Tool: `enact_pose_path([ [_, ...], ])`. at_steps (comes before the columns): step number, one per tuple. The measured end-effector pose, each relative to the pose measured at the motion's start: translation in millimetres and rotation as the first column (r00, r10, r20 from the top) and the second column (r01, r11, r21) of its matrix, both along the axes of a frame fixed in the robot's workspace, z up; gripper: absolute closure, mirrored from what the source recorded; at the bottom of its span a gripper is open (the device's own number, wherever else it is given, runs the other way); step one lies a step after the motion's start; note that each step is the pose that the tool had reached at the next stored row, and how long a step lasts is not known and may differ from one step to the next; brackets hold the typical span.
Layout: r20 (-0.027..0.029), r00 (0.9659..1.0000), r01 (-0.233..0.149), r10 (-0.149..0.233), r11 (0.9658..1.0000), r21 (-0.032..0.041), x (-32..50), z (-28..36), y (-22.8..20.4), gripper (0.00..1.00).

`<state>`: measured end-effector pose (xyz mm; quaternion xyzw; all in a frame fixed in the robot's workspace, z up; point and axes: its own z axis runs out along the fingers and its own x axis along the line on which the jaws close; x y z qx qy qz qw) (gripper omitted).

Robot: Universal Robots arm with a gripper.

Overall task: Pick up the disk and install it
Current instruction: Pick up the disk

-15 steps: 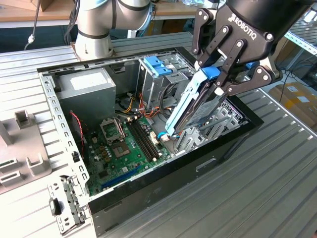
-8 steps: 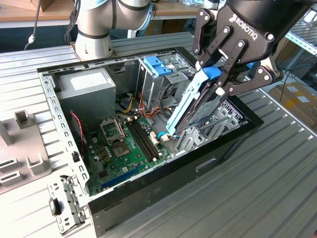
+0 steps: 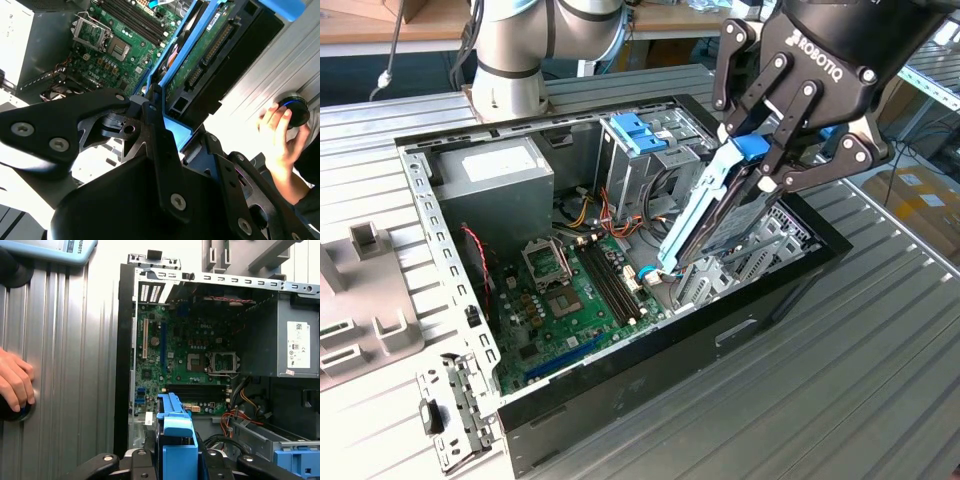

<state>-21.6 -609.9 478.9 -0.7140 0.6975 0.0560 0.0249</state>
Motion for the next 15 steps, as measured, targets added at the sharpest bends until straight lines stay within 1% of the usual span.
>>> enact_pose_path([
  [12, 0.0000, 1.0000, 0.000, 0.000, 1.0000, -0.0007, 3.5, -0.9, 0.0, 0.63],
  [15, 0.0000, 1.0000, 0.000, 0.000, 1.0000, -0.0016, 6.0, -1.4, 0.0, 0.63],
])
